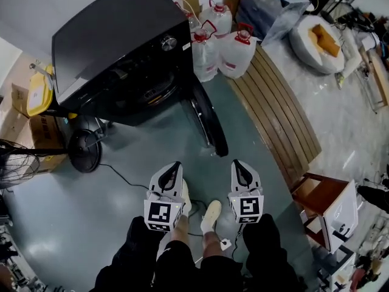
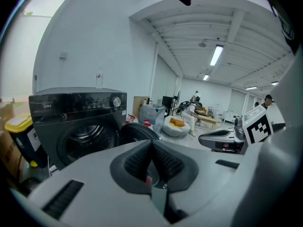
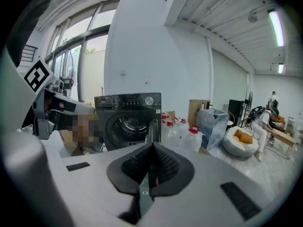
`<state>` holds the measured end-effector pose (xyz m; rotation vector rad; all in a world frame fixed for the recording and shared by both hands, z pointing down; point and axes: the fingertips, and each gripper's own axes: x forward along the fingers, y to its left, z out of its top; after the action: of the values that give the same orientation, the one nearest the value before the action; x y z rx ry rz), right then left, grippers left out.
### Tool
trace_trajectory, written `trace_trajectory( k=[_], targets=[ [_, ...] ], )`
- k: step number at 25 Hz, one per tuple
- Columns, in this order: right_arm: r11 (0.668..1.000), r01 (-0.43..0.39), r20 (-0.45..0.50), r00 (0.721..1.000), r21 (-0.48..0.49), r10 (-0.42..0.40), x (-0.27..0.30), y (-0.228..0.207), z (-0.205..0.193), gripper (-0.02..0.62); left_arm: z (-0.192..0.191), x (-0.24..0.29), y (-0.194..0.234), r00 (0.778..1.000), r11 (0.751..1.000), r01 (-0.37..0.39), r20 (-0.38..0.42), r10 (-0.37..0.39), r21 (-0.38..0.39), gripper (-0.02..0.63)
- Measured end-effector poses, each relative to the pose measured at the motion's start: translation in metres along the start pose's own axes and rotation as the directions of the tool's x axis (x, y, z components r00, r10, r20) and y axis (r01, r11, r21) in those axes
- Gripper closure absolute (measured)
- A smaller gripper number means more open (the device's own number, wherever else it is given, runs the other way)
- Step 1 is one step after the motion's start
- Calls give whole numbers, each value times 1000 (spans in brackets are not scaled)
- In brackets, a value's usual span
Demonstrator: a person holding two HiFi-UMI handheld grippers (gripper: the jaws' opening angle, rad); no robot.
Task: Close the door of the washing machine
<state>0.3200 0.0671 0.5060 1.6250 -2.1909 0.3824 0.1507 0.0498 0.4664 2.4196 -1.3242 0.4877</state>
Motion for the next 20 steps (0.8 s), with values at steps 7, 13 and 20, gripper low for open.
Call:
trace_trajectory(
  k=[7, 13, 20],
  targets=[
    [1000, 10, -84, 996, 23, -8, 44, -7, -59, 578, -56, 42, 28, 998, 1000, 6, -68, -7, -13, 581],
    [1000, 23, -126, 992, 7, -22, 69, -13, -94, 577, -84, 63, 35, 996, 1000, 9, -90, -11, -18, 581],
    [999, -12, -164, 986, 32, 17, 97, -14, -127, 431, -103, 79, 42, 995, 999, 14, -97, -19, -48, 581]
  ],
)
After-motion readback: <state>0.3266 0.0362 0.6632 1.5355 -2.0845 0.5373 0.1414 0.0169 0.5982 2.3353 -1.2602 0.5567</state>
